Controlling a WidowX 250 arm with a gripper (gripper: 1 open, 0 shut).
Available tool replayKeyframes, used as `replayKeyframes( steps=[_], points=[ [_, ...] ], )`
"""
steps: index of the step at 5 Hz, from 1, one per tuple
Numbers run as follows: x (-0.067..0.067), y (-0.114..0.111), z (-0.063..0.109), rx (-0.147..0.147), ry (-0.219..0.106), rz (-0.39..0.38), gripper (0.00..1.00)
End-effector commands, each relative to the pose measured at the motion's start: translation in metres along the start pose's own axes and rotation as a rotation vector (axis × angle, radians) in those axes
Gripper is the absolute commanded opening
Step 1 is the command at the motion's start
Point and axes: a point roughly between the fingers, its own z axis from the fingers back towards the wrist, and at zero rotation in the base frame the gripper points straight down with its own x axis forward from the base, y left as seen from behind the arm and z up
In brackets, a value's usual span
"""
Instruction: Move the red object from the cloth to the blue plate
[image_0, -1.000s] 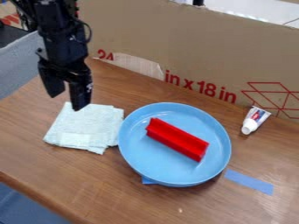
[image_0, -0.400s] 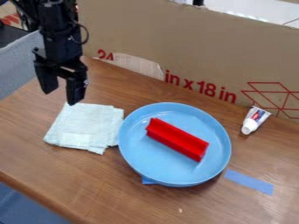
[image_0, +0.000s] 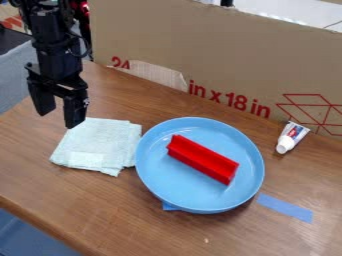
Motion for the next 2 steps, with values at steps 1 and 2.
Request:
replayKeyframes(
  steps=[1,2],
  points=[
    [-0.011,-0.014,0.009,0.032,-0.049,0.004,1.0],
    [-0.003,-0.045,0.018,0.003,-0.062,-0.07,1.0]
  ],
)
